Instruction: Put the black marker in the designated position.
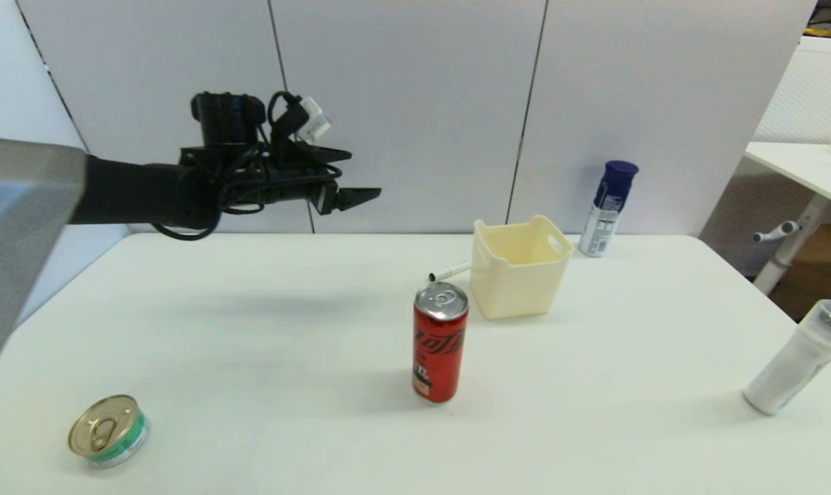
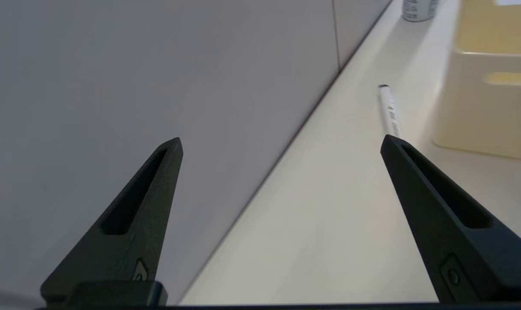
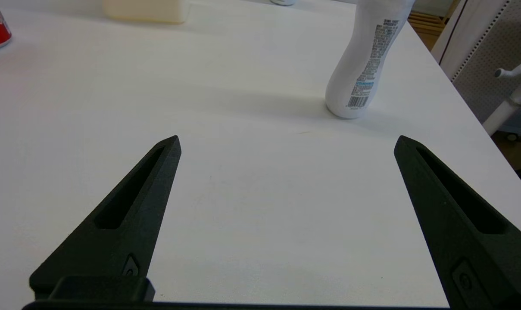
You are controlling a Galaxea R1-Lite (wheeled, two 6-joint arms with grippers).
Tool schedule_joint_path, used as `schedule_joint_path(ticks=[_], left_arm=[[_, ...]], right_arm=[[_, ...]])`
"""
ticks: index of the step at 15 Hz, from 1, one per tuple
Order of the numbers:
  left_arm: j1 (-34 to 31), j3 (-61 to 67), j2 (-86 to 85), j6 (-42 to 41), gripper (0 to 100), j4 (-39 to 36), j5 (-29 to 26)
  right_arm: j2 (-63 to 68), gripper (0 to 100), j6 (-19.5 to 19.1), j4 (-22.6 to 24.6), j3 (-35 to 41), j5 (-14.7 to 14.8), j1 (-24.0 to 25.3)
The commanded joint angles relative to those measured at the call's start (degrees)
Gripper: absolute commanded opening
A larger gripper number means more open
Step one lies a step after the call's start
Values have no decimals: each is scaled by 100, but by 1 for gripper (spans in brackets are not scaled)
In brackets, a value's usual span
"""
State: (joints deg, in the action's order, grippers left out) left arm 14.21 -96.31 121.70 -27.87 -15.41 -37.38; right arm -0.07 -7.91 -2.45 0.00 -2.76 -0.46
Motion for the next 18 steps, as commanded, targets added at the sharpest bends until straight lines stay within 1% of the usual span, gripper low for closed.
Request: schedule_joint_path(ticks=[1, 2, 5, 6, 8, 11, 13, 15, 16, 18], left_arm=[[-288, 2230, -3126, -245, 100, 1699, 697], [-305, 2749, -3759, -193, 100, 1892, 846], [-534, 4445, -5613, -26, 100, 1936, 1180], [-586, 5104, -6334, 150, 100, 1928, 1206], [-666, 5939, -7257, 264, 100, 1892, 1206], [-789, 6713, -8013, 466, 100, 1884, 1224], [-789, 7038, -8303, 396, 100, 1840, 1215], [-797, 7363, -8628, 396, 100, 1585, 1215], [-797, 7600, -8997, 423, 100, 1181, 1224], [-877, 8022, -9542, 546, 100, 811, 1224]], right_arm=[[7, 100, -9, -1, 0, -6, -6], [7, 100, -9, -1, 0, -6, -6], [7, 100, -9, -1, 0, -6, -6], [7, 100, -9, -1, 0, -6, 2], [7, 100, -9, -1, 0, -6, -6], [7, 100, -9, -1, 0, -6, -6], [7, 100, -9, -1, 0, -6, 2], [7, 100, -9, -1, 0, -6, -6], [7, 100, -9, -1, 0, -6, -6], [7, 100, -9, -1, 0, -6, 2]])
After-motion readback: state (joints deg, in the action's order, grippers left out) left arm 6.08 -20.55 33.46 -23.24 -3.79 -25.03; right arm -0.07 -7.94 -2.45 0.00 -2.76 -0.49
